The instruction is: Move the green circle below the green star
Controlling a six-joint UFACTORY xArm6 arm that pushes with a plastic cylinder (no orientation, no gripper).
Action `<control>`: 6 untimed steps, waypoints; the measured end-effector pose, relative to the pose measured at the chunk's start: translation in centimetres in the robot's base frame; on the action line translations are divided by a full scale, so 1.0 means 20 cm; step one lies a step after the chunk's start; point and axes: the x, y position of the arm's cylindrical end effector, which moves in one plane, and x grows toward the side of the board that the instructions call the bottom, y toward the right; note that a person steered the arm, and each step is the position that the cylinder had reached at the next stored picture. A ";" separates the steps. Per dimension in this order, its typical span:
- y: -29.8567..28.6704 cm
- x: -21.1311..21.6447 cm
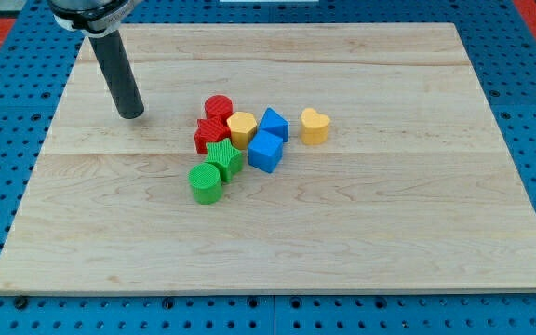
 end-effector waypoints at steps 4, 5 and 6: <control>0.44 0.71; 0.50 0.59; 0.49 0.51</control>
